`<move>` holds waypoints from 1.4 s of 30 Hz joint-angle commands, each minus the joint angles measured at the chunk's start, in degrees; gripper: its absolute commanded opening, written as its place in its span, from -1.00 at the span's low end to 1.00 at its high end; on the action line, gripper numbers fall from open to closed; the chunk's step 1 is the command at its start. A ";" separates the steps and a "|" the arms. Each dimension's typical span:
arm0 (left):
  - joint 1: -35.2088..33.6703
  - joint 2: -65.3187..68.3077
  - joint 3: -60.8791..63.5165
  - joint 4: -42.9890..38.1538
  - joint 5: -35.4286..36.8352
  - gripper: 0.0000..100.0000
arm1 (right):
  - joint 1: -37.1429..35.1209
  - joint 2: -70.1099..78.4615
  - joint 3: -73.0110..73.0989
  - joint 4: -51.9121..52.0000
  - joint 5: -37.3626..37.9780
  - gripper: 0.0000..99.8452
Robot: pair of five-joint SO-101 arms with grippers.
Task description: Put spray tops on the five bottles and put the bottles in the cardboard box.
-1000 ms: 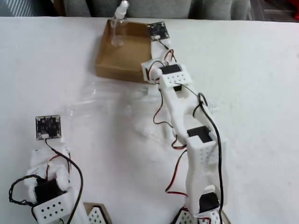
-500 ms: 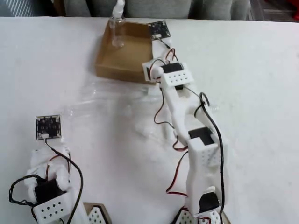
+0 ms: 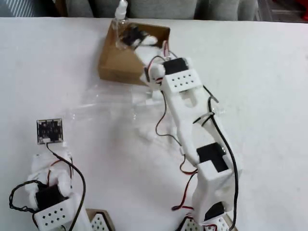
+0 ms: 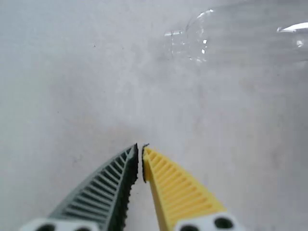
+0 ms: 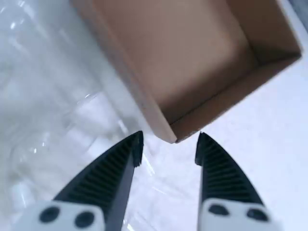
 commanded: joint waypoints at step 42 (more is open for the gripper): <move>0.66 -1.10 -0.26 -0.18 -0.53 -0.95 | -7.08 31.60 -25.58 -11.56 16.18 -0.73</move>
